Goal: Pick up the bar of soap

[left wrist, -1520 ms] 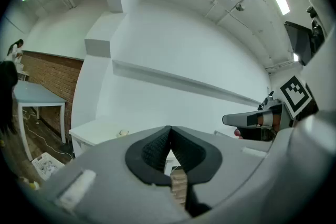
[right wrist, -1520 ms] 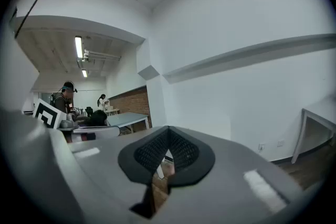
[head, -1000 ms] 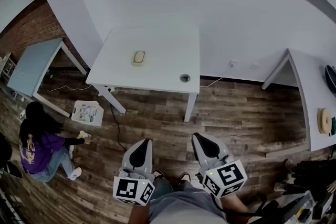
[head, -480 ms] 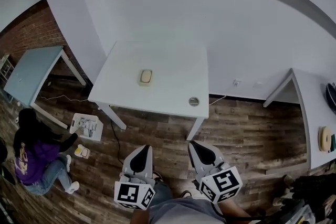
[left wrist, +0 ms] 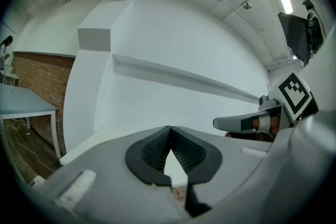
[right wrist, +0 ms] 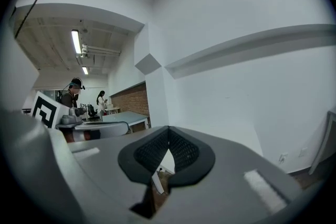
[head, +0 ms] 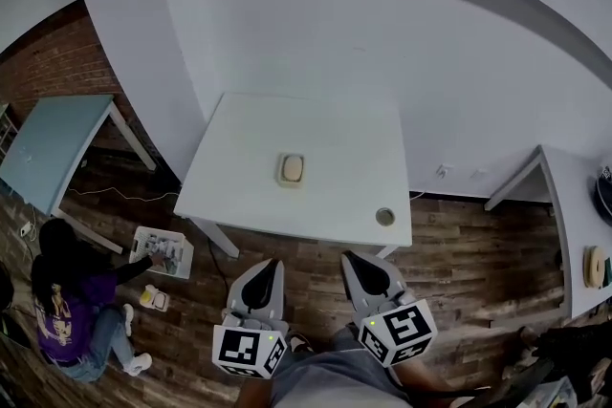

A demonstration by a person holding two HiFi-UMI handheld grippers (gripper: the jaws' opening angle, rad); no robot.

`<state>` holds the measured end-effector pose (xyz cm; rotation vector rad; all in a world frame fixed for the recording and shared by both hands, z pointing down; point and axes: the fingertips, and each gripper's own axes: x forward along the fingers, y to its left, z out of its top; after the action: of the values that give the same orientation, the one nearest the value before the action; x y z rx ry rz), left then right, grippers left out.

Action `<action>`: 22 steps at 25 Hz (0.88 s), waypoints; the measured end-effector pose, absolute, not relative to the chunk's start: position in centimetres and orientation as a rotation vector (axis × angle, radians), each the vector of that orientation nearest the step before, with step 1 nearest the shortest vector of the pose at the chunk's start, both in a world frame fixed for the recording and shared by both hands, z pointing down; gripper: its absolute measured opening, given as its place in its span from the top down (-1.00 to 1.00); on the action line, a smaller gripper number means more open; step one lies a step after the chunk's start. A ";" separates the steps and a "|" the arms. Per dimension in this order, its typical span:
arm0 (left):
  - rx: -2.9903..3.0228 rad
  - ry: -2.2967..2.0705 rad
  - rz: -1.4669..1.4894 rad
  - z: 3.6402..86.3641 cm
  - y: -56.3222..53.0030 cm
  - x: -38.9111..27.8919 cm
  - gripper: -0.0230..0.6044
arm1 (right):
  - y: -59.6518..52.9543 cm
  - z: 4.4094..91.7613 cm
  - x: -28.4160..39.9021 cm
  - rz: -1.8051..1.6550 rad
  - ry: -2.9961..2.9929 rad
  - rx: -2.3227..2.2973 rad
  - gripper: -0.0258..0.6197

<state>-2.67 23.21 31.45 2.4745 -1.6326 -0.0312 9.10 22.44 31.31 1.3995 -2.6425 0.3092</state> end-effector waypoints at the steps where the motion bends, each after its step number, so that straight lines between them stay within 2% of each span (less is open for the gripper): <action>1: 2.472 -1.625 -0.032 32.0 22.4 -3.3 0.94 | 21.7 31.5 8.6 0.307 -2.632 1.407 0.91; 8: 2.436 -1.593 -0.005 34.0 16.3 -5.3 0.94 | 15.7 32.8 7.3 0.311 -2.584 1.456 0.91; 22: 2.380 -1.596 0.135 39.0 -1.5 -2.7 0.93 | -1.2 35.0 10.1 0.361 -2.608 1.399 0.91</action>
<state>-2.74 -1.52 38.99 2.3800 -1.5959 0.1353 10.10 -1.22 35.03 1.3990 -2.6083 0.3606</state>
